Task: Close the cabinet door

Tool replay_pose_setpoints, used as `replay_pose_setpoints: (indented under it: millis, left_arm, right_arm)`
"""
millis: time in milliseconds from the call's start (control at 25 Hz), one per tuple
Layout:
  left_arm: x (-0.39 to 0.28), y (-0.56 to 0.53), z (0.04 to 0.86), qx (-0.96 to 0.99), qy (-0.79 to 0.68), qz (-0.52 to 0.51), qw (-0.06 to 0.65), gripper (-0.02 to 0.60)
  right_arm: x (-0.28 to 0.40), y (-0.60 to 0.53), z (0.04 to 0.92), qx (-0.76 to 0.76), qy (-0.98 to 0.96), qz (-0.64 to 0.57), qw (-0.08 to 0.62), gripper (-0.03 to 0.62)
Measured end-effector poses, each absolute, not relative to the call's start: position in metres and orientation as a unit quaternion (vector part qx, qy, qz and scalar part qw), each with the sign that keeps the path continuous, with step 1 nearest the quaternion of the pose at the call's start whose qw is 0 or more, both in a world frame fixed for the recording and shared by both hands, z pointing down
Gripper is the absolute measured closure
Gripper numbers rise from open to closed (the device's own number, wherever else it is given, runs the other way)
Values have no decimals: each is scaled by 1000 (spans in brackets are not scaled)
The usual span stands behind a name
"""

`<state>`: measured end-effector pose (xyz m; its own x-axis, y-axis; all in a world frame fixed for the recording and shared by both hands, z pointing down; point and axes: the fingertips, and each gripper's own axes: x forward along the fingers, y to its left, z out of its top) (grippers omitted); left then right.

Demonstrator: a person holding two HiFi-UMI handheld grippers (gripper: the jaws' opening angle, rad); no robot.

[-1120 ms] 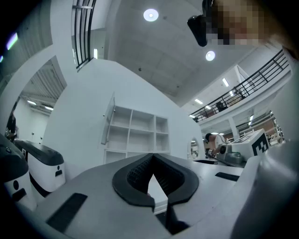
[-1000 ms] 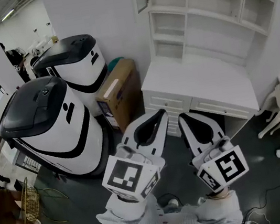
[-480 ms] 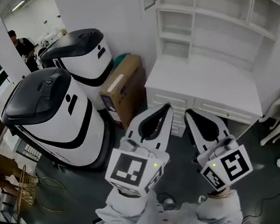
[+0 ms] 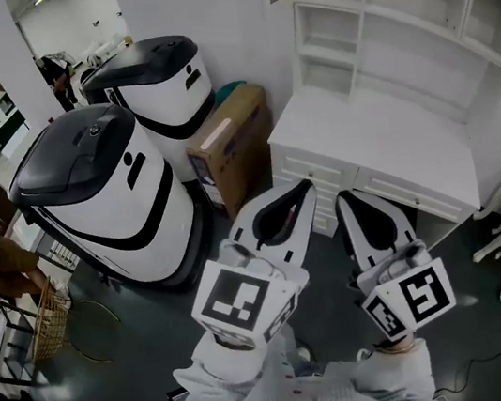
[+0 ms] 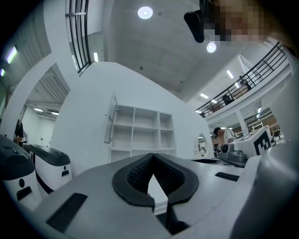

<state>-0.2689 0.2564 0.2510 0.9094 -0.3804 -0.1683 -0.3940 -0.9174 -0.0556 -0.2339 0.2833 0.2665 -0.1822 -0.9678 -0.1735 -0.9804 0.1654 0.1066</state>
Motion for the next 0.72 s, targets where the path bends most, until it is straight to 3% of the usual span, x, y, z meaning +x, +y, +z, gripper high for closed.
replay_pose_setpoints:
  millis: [720]
  left_arm:
    - [-218, 53, 243, -979, 181, 78, 50, 571]
  right_arm:
    - [-182, 87, 259, -663, 742, 97, 26, 582]
